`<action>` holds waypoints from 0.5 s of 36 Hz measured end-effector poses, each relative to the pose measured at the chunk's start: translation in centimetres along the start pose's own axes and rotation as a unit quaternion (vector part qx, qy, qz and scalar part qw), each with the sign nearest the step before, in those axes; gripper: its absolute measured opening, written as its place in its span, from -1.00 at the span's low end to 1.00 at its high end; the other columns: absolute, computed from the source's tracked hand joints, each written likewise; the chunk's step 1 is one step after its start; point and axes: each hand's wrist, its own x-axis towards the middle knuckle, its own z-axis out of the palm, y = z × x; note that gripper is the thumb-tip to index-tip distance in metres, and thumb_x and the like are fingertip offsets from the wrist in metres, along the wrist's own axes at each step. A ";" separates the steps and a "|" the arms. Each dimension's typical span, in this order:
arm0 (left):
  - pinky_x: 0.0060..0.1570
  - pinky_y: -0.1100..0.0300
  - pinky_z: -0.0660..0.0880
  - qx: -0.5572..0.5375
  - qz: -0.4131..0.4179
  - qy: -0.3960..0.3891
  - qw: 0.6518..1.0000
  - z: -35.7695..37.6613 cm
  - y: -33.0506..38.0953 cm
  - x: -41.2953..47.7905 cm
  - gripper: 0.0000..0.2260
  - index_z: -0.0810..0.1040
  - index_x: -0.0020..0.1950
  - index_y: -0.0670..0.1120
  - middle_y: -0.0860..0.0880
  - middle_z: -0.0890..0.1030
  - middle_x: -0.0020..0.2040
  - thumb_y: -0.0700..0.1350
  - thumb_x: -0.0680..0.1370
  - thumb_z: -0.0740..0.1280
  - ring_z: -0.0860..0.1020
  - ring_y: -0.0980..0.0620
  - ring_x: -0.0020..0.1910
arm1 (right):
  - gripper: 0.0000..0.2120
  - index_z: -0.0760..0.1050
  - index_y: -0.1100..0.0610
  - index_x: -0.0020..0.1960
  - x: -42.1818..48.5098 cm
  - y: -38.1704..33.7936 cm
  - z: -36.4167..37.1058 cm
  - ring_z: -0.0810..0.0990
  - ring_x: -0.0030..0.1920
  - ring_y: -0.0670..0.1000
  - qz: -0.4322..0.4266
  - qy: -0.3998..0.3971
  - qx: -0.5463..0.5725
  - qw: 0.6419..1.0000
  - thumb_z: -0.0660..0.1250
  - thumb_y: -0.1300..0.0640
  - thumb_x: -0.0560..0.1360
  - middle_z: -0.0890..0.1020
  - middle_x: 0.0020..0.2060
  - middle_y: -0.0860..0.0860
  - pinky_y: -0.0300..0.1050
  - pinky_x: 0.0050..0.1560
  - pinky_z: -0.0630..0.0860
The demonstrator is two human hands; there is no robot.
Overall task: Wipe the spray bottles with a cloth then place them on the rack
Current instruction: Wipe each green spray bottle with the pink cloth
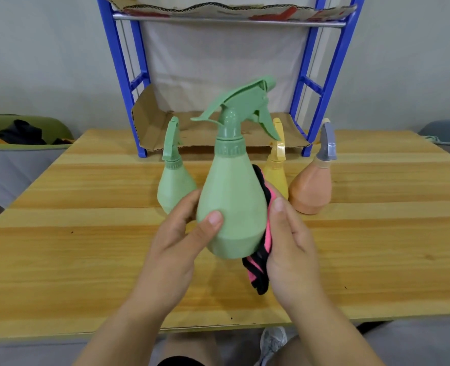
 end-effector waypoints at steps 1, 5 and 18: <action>0.05 0.31 0.49 0.030 -0.003 -0.006 1.000 0.0 -0.1 0.0 -0.51 0.51 0.27 0.12 0.03 0.58 0.22 0.13 0.34 0.38 0.53 0.10 0.23 | -0.51 0.39 -0.07 0.40 0.0 0.3 0.1 0.44 0.37 0.01 -0.009 0.012 -0.022 1.000 0.08 -0.22 0.54 0.52 0.30 -0.01 0.16 0.38 0.33; 0.03 0.37 0.48 0.122 -0.010 0.030 0.992 0.4 -0.3 0.3 -0.42 0.49 0.17 0.35 0.10 0.48 0.18 0.22 0.15 0.45 0.48 0.28 0.13 | -0.51 0.35 -0.05 0.44 0.0 0.6 0.4 0.39 0.39 -0.07 -0.047 0.036 -0.076 0.995 0.04 -0.18 0.57 0.46 0.34 -0.06 0.11 0.40 0.32; -0.11 0.18 0.56 -0.067 -0.025 0.033 0.997 0.0 -0.6 0.3 -0.42 0.58 0.11 0.01 -0.06 0.66 0.08 0.19 0.16 0.57 0.63 -0.01 0.04 | -0.63 0.49 -0.20 0.26 0.7 -0.9 -0.6 0.61 0.12 0.04 0.025 -0.012 0.036 0.999 0.09 -0.17 0.54 0.63 0.18 -0.01 -0.15 0.00 0.58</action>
